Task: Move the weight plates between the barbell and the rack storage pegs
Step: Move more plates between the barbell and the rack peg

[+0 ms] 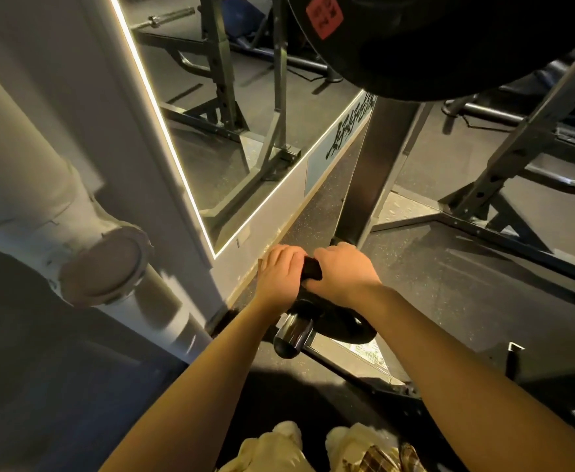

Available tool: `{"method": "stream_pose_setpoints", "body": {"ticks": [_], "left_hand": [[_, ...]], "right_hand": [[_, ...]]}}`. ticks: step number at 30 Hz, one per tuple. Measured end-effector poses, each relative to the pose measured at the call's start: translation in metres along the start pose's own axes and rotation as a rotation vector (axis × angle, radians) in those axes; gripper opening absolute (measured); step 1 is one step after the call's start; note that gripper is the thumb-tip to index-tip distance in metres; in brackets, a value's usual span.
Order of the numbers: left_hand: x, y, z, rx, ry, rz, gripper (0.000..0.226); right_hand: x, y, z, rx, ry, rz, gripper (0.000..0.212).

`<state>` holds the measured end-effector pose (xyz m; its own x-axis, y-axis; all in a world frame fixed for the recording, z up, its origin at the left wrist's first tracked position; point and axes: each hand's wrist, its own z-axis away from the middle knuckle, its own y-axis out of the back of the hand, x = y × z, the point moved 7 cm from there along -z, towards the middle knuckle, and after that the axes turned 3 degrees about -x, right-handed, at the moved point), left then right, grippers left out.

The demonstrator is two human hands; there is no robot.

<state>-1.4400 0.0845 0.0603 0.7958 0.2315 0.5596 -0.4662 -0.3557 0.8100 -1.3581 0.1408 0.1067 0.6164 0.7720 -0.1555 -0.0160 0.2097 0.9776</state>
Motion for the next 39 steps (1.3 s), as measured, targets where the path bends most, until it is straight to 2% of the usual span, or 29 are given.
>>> {"method": "stream_pose_setpoints", "body": {"ticks": [3,5,7,10,13,15,18,20,22,24,27,30,32,36,39], "left_hand": [[-0.010,-0.012,-0.004,-0.154,0.059,-0.023,0.032],[-0.012,-0.012,-0.006,-0.171,0.081,0.035,0.030],[-0.015,-0.008,-0.008,-0.158,0.131,0.142,0.028],[-0.030,-0.014,-0.009,-0.225,0.197,0.245,0.025],[-0.040,-0.016,-0.008,-0.263,0.319,0.374,0.021],[-0.039,-0.015,-0.007,-0.273,0.352,0.401,0.022],[-0.041,-0.013,0.002,-0.252,0.354,0.409,0.031],[-0.053,-0.012,0.015,-0.194,0.434,0.498,0.035],[-0.070,-0.011,0.027,-0.167,0.524,0.532,0.031],[-0.080,-0.014,0.036,-0.212,0.543,0.494,0.025],[-0.070,-0.001,0.042,-0.221,0.465,0.506,0.024],[-0.051,0.023,0.052,-0.177,0.379,0.597,0.021],[-0.038,0.032,0.057,-0.201,0.293,0.552,0.025],[-0.059,0.035,0.081,-0.147,0.369,0.553,0.021],[-0.068,0.026,0.093,-0.139,0.456,0.593,0.015]], "right_hand": [[0.020,-0.020,0.018,0.024,-0.030,-0.153,0.043],[0.038,-0.036,0.039,0.043,-0.045,-0.205,0.052],[0.062,-0.054,0.060,0.019,-0.116,-0.249,0.048],[0.082,-0.082,0.082,-0.147,-0.260,-0.365,0.045],[0.081,-0.088,0.086,-0.154,-0.295,-0.439,0.045],[0.079,-0.083,0.084,-0.184,-0.287,-0.375,0.044],[0.070,-0.061,0.073,-0.246,-0.174,-0.079,0.045],[0.058,-0.040,0.063,-0.268,-0.112,0.098,0.048],[0.041,-0.024,0.048,-0.305,-0.073,0.157,0.047],[0.021,-0.010,0.028,-0.280,-0.039,0.206,0.045],[-0.004,-0.009,-0.003,-0.225,-0.033,0.189,0.041],[-0.023,-0.026,-0.022,-0.190,-0.056,0.009,0.045],[-0.026,-0.027,-0.023,-0.106,-0.054,-0.042,0.046],[-0.028,-0.024,-0.022,-0.027,-0.002,-0.005,0.049],[-0.025,-0.028,-0.015,0.023,-0.047,-0.057,0.047]]}}
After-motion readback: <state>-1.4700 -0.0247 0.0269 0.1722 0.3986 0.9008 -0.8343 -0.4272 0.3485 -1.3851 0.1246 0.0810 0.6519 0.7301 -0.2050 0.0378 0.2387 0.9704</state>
